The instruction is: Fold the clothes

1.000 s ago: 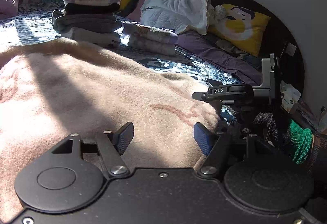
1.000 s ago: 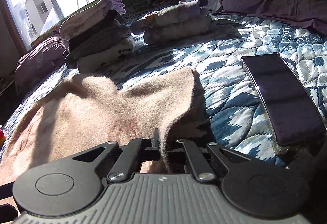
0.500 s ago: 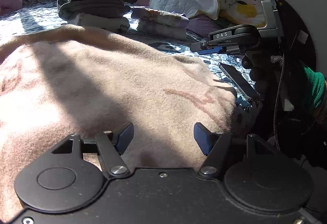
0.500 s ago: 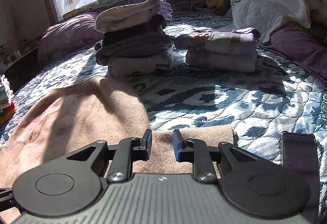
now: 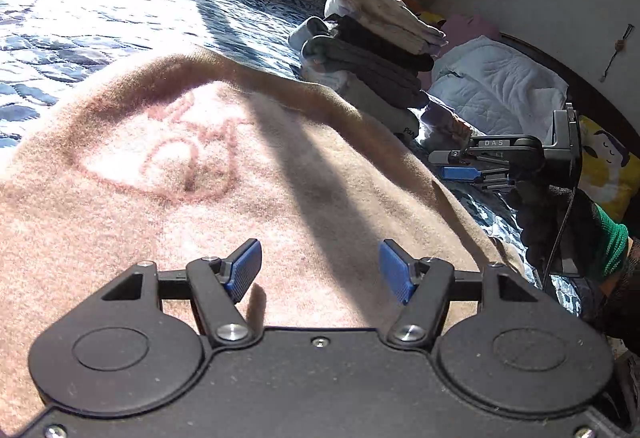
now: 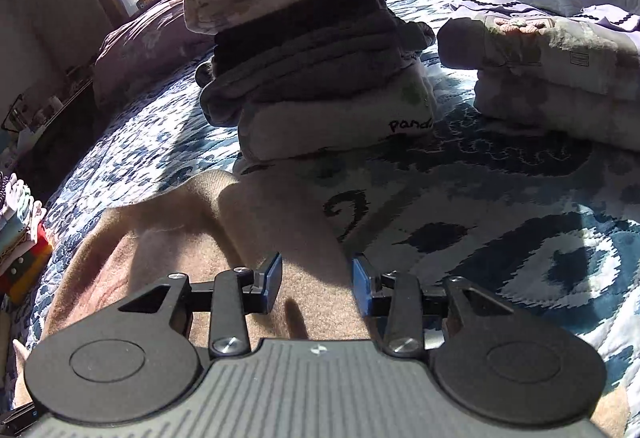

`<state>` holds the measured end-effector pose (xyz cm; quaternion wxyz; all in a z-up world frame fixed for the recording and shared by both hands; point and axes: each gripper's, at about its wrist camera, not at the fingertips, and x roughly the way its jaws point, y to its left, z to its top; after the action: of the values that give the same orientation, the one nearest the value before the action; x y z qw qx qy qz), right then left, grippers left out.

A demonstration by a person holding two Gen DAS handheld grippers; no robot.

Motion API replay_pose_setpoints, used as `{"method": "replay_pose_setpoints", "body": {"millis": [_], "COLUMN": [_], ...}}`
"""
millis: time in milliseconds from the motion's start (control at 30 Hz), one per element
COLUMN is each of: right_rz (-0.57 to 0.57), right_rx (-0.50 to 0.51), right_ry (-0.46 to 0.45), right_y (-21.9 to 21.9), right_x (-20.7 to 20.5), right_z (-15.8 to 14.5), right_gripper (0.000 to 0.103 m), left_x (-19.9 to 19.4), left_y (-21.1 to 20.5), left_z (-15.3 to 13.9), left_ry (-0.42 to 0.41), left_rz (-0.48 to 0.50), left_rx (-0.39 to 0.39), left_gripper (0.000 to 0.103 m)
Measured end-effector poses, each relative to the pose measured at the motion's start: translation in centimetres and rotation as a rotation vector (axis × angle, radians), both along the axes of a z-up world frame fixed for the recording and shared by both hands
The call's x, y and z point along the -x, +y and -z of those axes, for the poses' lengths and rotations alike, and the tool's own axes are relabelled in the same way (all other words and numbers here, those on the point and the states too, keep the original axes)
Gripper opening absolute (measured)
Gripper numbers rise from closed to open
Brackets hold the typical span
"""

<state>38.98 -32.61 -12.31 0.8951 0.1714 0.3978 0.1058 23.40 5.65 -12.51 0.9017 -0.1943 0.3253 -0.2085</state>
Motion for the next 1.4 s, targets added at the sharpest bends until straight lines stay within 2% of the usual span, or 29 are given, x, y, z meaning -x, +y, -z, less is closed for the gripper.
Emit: {"method": "replay_pose_setpoints", "body": {"millis": [133,233,333,400,467,500,533,667,700,767,833,867,900,1000,1133,1233,1300,1367,1400], "right_rz": [-0.026,-0.034,-0.068,-0.096,-0.124,-0.137,-0.137,-0.135,-0.098,-0.042,-0.074,-0.088,-0.083,-0.058,-0.076,-0.142,-0.162,-0.158,-0.156], "right_rx": [-0.035,-0.092,-0.174,-0.188,-0.207,-0.214,-0.200,-0.142,-0.096,0.084,0.222,0.293,0.311,0.332,0.348,0.329,0.310,0.290,0.286], "right_ry": [0.057,0.094,0.113,0.115,0.110,0.104,0.073,-0.051,-0.088,-0.066,-0.019,-0.049,-0.061,-0.104,-0.200,-0.153,-0.117,-0.095,-0.096], "right_y": [0.5,0.1,-0.1,0.1,0.1,0.2,0.2,0.1,-0.2,0.7,2.3,3.3,3.6,4.1,5.0,6.4,6.7,6.8,6.7], "right_x": [-5.2,-8.0,-9.4,-9.5,-9.5,-9.4,-9.0,-7.5,-7.1,-7.9,-8.4,-8.2,-8.0,-7.4,-5.5,-6.0,-6.5,-6.7,-6.5], "right_z": [1.8,2.9,3.7,3.9,3.9,3.9,3.4,1.3,0.8,1.6,2.9,2.8,2.3,0.8,-1.0,-0.2,0.8,1.9,2.2], "right_gripper": [0.041,0.044,0.046,0.046,0.045,0.033,0.008,0.008,0.008,0.007,0.009,0.009,0.010,0.025,0.026,0.026,0.026,0.026,0.026], "left_x": [-2.2,-3.0,-3.3,-3.3,-3.2,-3.1,-3.0,-2.8,-2.8,-2.9,-3.0,-3.0,-3.0,-3.1,-3.0,-3.0,-4.2,-7.1,-9.1], "left_y": [2.1,2.9,3.2,3.3,3.3,3.3,3.3,3.4,3.4,3.2,3.0,3.0,3.0,3.4,3.9,4.7,5.7,7.4,8.6], "left_z": [0.9,1.4,1.5,1.4,1.4,1.5,1.5,1.5,1.6,1.6,1.7,1.8,1.8,1.8,1.4,-0.8,-3.2,-4.7,-4.7], "left_ry": [0.046,0.070,0.071,0.072,0.070,0.068,0.066,0.066,0.066,0.065,0.065,0.064,0.065,0.069,0.053,-0.017,-0.084,-0.089,-0.053], "left_rz": [-0.059,-0.061,-0.047,-0.045,-0.043,-0.041,-0.039,-0.039,-0.038,-0.033,-0.031,-0.031,-0.032,-0.043,-0.061,-0.099,-0.111,-0.141,-0.154], "left_rx": [0.059,0.119,0.129,0.138,0.138,0.134,0.131,0.135,0.137,0.134,0.124,0.123,0.127,0.147,0.152,0.112,0.040,-0.006,0.008], "left_gripper": [0.065,0.065,0.065,0.065,0.065,0.065,0.065,0.065,0.065,0.066,0.066,0.066,0.066,0.066,0.066,0.066,0.066,0.066,0.066]}}
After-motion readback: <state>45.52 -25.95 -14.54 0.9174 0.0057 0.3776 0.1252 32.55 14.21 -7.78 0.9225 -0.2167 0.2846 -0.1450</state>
